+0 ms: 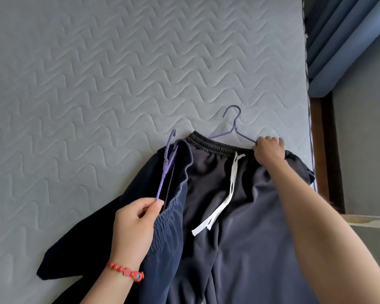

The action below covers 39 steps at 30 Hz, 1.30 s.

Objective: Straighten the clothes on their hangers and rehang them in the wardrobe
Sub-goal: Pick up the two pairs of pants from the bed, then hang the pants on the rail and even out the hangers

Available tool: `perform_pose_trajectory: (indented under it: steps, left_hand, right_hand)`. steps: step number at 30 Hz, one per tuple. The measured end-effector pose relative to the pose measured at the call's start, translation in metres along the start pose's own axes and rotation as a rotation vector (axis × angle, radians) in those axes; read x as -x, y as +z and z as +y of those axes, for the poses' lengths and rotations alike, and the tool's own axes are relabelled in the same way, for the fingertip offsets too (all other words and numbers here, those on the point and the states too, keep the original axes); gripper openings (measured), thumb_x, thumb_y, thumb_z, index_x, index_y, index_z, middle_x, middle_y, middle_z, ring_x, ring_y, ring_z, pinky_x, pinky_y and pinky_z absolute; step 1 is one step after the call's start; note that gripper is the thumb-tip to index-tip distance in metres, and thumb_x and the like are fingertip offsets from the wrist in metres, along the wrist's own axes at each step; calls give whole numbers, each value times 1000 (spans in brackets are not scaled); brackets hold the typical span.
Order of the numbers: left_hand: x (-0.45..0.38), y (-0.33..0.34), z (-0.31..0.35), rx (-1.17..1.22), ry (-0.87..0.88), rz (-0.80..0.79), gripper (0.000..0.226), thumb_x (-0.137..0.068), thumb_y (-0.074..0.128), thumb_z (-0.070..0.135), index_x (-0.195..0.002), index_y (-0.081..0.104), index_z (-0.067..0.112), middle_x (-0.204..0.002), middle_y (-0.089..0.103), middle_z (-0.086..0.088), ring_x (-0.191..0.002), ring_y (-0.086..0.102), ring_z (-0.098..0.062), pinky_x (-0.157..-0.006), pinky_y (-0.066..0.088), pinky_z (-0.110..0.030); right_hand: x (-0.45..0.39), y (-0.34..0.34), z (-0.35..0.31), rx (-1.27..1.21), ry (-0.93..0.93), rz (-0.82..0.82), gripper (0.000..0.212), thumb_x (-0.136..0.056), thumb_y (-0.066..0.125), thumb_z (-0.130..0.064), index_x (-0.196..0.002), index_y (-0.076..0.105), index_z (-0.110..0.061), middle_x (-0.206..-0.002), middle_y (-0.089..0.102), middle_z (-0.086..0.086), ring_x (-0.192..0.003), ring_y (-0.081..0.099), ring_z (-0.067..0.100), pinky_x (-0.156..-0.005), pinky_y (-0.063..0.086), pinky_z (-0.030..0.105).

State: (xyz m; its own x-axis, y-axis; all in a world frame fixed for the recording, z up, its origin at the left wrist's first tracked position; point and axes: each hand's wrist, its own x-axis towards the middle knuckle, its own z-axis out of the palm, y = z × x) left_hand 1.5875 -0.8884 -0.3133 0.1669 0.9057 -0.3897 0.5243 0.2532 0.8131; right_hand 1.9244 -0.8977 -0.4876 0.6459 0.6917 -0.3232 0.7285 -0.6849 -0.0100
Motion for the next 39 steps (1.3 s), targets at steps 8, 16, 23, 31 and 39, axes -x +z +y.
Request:
perform_pose_trajectory:
  steps: [8,16,23,31,39]
  left_hand:
    - [19,-43,17,60,-13,38,23,-83,61,8,-63,65,18,-74,59,-13,-74,49,-19,-60,38,-23]
    - [63,-130,22,159,-8,134,21,-83,62,7,-64,65,14,-75,55,-11,-75,45,-19,-58,34,-24]
    - [104,-245,6,348,36,247,24,-81,63,3,-63,66,17,-75,58,-12,-75,46,-20,-60,36,-27]
    - [159,-412,-36,490,84,345,21,-82,60,-1,-67,66,12,-48,64,20,-59,61,1,-59,46,-9]
    - [202,-582,-73,667,148,535,25,-83,59,0,-63,65,14,-60,67,3,-70,57,-11,-68,43,-20]
  right_hand:
    - [80,-76,-5,-220,-87,-115,25,-94,46,-27,-106,60,-10,-116,61,18,-107,55,35,-85,43,37]
    - [210,-156,-72,-324,-264,-239,20,-91,50,-30,-94,63,-14,-105,66,11,-102,58,30,-80,43,34]
    - [333,-207,-175,-512,-301,-242,24,-86,55,-24,-62,52,-24,-62,58,-4,-71,57,17,-65,42,26]
    - [470,-253,-322,-597,-356,-165,28,-85,58,-22,-58,54,-22,-56,58,-6,-55,52,8,-57,41,20]
    - [565,-304,-463,-698,-527,-147,36,-81,64,-15,-47,54,-14,-45,51,-4,-45,46,8,-51,38,17]
